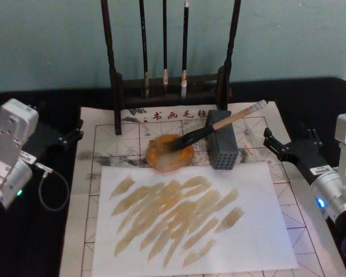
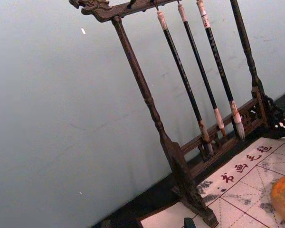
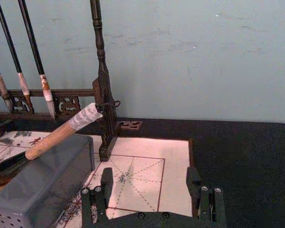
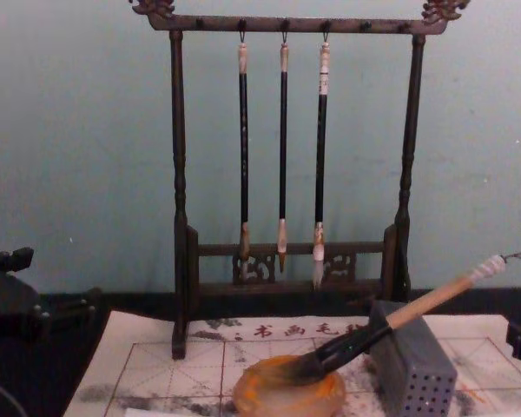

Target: Pick up the brush from the inkstone, write on the paper, then place the brush back to its original position.

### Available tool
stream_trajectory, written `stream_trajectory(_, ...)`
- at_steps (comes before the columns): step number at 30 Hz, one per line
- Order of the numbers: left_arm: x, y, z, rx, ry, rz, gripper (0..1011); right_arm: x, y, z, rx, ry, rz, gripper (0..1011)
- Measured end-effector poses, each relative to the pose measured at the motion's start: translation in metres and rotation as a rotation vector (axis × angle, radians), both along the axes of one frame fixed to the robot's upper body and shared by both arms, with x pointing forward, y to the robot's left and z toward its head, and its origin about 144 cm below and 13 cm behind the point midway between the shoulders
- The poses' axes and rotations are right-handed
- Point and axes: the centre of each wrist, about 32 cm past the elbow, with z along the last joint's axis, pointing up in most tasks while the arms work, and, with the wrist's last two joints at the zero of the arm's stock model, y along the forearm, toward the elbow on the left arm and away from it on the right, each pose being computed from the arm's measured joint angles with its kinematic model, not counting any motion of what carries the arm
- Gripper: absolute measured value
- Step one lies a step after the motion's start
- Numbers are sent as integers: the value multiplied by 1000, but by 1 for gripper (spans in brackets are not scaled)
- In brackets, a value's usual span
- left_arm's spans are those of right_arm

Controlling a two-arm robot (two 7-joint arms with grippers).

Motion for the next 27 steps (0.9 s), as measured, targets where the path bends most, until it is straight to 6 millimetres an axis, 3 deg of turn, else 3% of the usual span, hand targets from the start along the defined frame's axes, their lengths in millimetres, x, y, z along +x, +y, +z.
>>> stream_trajectory(27,0,0,0,0,0,0,1001,0,0,0,0,0,0,1000)
